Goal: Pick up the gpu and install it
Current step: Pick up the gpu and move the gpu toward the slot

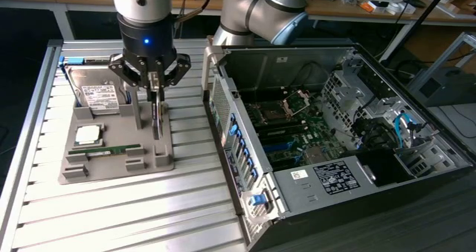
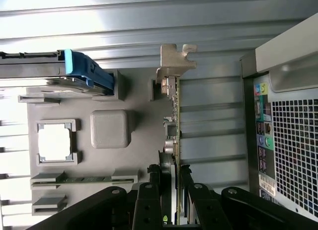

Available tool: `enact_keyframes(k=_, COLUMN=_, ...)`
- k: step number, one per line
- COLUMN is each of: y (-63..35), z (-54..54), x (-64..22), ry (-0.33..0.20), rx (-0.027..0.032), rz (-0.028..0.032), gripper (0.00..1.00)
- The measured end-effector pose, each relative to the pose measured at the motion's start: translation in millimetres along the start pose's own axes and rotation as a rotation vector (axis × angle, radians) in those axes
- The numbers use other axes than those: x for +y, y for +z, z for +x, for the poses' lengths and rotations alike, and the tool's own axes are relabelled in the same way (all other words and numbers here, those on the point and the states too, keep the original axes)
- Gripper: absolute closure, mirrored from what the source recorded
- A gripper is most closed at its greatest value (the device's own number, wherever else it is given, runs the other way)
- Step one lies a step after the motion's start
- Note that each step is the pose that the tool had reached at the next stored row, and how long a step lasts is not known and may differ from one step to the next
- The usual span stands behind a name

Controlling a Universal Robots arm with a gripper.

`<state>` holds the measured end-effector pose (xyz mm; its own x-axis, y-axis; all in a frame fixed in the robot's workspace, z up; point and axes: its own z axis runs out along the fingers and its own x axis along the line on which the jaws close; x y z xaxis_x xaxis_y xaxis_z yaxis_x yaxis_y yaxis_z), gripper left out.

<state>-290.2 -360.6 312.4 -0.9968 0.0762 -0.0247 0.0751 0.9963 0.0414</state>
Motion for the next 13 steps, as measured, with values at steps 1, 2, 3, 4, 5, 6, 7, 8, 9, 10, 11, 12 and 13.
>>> enact_keyframes(k=1, y=-0.9, z=-0.1, x=0.0, ry=0.000, rx=0.0000, rz=0.0000, gripper=0.73)
enact_keyframes(k=2, y=-1.8, z=-0.1, x=0.1, ry=0.000, rx=0.0000, rz=0.0000, gripper=0.73)
enact_keyframes(k=3, y=-2.5, z=-0.1, x=0.1, ry=0.000, rx=0.0001, rz=0.0001, gripper=0.73)
enact_keyframes(k=4, y=-2.9, z=-0.1, x=0.1, ry=0.000, rx=0.0000, rz=0.0001, gripper=0.73)
enact_keyframes(k=5, y=-3.5, z=-0.1, x=0.1, ry=0.000, rx=0.0000, rz=0.0001, gripper=0.73)
enact_keyframes(k=6, y=-4.0, z=-0.1, x=0.2, ry=0.000, rx=0.0000, rz=0.0001, gripper=0.73)
enact_keyframes(k=7, y=-4.6, z=-0.1, x=0.2, ry=0.000, rx=0.0001, rz=0.0001, gripper=0.73)
enact_keyframes(k=8, y=-5.0, z=-0.1, x=0.2, ry=0.000, rx=0.0000, rz=0.0000, gripper=0.73)
enact_keyframes(k=9, y=-5.5, z=-0.2, x=0.2, ry=0.000, rx=0.0000, rz=0.0000, gripper=0.73)
enact_keyframes(k=10, y=-6.5, z=-0.2, x=0.3, ry=0.000, rx=0.0001, rz=0.0000, gripper=0.73)
enact_keyframes(k=11, y=-7.4, z=-0.2, x=0.3, ry=0.000, rx=0.0000, rz=0.0000, gripper=0.73)
enact_keyframes(k=12, y=-7.9, z=-0.2, x=0.3, ry=0.000, rx=0.0000, rz=0.0000, gripper=0.73)
enact_keyframes(k=13, y=-8.5, z=-0.2, x=0.4, ry=0.000, rx=0.0000, rz=0.0000, gripper=0.73)
